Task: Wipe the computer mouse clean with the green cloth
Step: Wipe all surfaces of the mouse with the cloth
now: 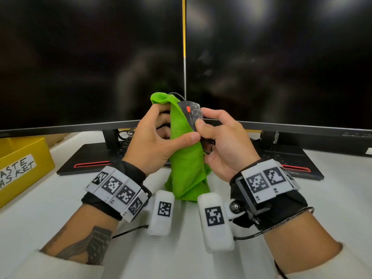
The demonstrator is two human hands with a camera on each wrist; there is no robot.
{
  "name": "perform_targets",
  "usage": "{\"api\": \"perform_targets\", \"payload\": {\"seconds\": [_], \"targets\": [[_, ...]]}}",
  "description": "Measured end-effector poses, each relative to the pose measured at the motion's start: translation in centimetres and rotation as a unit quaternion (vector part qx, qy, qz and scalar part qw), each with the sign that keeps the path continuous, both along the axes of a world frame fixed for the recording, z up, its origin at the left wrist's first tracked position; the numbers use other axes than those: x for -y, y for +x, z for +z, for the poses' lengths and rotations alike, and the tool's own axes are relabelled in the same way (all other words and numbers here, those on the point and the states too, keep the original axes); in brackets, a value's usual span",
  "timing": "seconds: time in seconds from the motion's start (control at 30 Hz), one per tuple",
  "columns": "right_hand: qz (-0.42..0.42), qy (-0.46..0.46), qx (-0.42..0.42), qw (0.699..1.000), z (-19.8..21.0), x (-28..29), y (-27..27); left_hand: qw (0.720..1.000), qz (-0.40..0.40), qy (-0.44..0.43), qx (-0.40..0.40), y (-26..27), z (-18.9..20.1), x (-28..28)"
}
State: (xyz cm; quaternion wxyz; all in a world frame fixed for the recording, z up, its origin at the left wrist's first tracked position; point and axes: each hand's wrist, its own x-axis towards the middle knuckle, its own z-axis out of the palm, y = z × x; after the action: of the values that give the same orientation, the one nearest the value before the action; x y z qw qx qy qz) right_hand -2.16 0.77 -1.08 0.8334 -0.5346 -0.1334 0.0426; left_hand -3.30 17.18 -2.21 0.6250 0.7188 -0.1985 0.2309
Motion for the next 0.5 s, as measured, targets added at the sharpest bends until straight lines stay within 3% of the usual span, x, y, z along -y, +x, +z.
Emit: {"api": "perform_targets", "payload": {"seconds": [0.13, 0.37, 0.5], "targets": [[-0.002, 0.000, -0.001, 1.000, 0.14, 0.35, -0.19, 0.999, -0.037, 0.030, -0.022, 0.07, -0.11, -0.61], [-0.019, -0.025, 0.002, 0.999, -0.18, -0.54, -0.33, 0.997, 0.036, 0.074, 0.000, 0.18, -0.25, -0.34], [-0.018, 0.003, 0.000, 1.000, 0.25, 0.08, -0.08, 0.998, -0.001, 0.057, -0.003, 0.10, 0.06, -0.30]]}}
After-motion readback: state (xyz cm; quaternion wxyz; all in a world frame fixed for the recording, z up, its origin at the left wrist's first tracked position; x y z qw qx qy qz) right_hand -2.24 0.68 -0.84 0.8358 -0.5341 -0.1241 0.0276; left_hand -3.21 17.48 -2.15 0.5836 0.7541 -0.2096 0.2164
